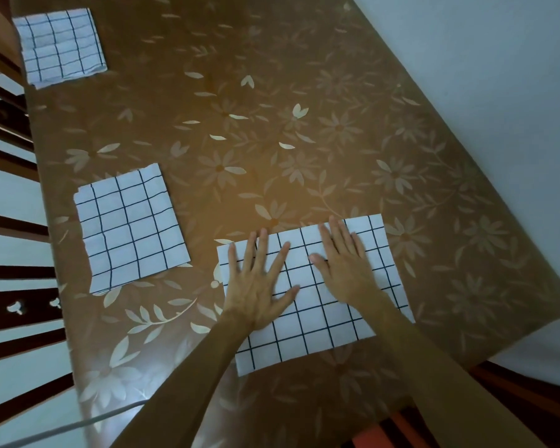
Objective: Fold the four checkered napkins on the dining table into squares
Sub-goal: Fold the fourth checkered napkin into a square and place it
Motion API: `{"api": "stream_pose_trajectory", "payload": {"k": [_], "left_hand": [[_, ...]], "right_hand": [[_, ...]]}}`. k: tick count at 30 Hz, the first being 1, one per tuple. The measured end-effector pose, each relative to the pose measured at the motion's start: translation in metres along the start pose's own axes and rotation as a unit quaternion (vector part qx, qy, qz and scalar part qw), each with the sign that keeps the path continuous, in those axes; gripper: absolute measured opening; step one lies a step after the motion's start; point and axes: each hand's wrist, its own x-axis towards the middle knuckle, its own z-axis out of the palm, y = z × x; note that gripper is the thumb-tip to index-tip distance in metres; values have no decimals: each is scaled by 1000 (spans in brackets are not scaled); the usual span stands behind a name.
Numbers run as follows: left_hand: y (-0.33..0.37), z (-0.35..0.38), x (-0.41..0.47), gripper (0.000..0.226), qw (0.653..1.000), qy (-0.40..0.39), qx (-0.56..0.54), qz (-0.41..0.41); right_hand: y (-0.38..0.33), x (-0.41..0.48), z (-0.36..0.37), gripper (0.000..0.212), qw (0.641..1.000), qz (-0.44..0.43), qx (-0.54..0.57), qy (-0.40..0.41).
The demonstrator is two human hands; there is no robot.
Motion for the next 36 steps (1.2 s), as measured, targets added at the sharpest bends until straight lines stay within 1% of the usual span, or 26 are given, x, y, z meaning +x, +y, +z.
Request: {"api": "stream_pose_trajectory", "payload": {"k": [3,6,8,10,12,13,15,17,18,19,21,23,25,26,27,28,30,32,33,34,36], "left_hand": [[-9,-5,-7,79,1000,-8,-2,-1],[-7,-9,-5,70,1000,-1,-11,-12],[0,-17,7,58,999,40,-22,-22],[9,-24,28,43,995,89,-44,-13],[20,-33,51,36,992,93,-80,-3],[26,-39,62,35,992,80,-99,-3],[36,-49,80,41,992,17,-122,-18],[42,-55,93,48,988,-54,-135,-52],[44,-60,96,48,984,-72,-150,-67],[44,-64,96,45,981,-78,-161,-76],[44,-68,94,35,980,-88,-168,-66],[45,-78,90,32,974,-112,-189,-53],[45,-88,89,35,959,-123,-255,-33],[47,-95,88,32,950,-115,-288,-25],[50,-104,86,24,942,-108,-315,-33],[55,-117,83,20,933,-99,-342,-42],[64,-144,75,32,913,-79,-397,-53],[72,-173,64,39,897,-53,-436,-51],[75,-187,58,38,887,-40,-457,-53],[78,-201,52,36,871,-31,-486,-59],[83,-226,42,35,823,-17,-560,-88]], "right_hand": [[22,0,-4,71,999,47,10,5],[28,1,-9,70,998,62,13,0],[24,1,-11,72,997,71,32,-2],[17,-5,-14,74,996,73,57,5],[8,-17,-13,74,995,65,68,14],[4,-24,-12,73,996,60,70,14],[-3,-36,-12,70,996,51,77,7],[-4,-44,-13,64,995,57,87,-5],[-2,-47,-14,62,993,62,96,-11],[0,-50,-17,62,992,65,107,-14],[5,-57,-23,65,989,71,130,-9],[10,-66,-31,65,987,72,144,-10],[16,-72,-39,62,984,72,161,-4],[19,-76,-42,61,981,73,180,4],[21,-79,-48,59,976,76,205,17],[25,-82,-54,59,968,84,235,36],[30,-89,-71,63,939,123,314,70],[34,-95,-94,73,881,167,432,96],[36,-99,-105,78,852,172,484,104],[38,-103,-114,83,830,171,520,107],[43,-112,-129,87,801,174,565,92]]}}
